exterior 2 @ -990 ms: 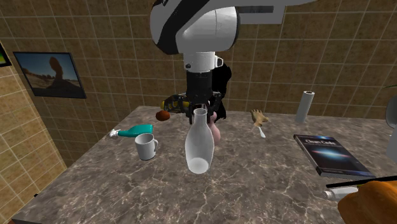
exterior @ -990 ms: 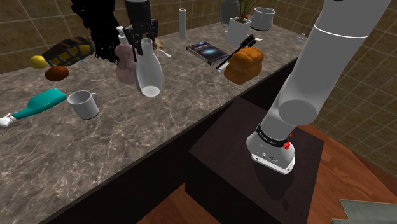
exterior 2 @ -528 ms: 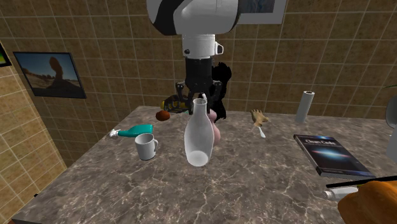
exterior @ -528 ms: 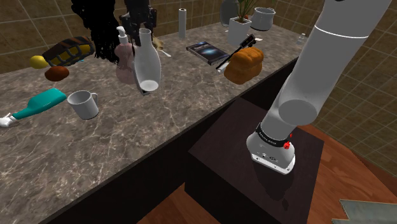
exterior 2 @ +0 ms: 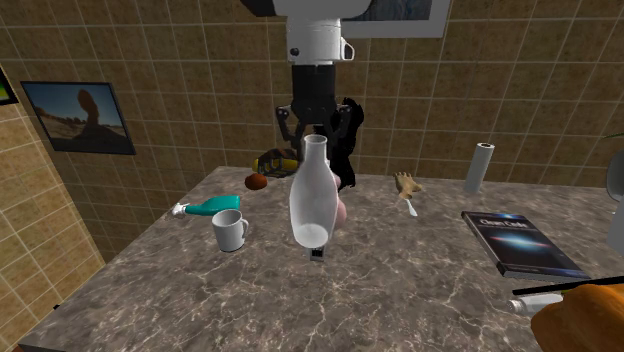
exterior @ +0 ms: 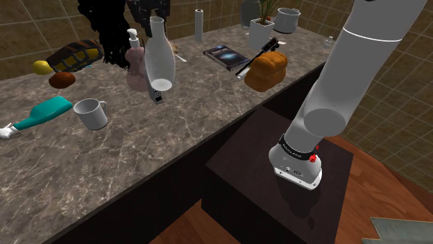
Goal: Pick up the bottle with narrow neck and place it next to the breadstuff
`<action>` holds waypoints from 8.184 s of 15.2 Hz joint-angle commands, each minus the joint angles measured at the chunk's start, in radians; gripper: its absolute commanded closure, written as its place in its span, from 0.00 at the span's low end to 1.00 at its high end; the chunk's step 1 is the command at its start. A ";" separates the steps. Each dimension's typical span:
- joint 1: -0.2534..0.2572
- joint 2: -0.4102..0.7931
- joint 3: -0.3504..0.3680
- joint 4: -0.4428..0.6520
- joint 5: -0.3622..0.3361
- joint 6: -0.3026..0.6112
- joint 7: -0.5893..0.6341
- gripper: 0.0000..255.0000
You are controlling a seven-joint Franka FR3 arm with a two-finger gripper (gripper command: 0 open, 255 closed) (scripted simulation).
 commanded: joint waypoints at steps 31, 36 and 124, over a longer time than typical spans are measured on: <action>-0.161 -0.147 -0.149 0.169 0.007 -0.313 -0.312 1.00; -0.215 -0.175 -0.214 0.175 -0.003 -0.346 -0.434 1.00; -0.357 -0.266 -0.388 -0.550 -0.050 0.296 -0.718 0.00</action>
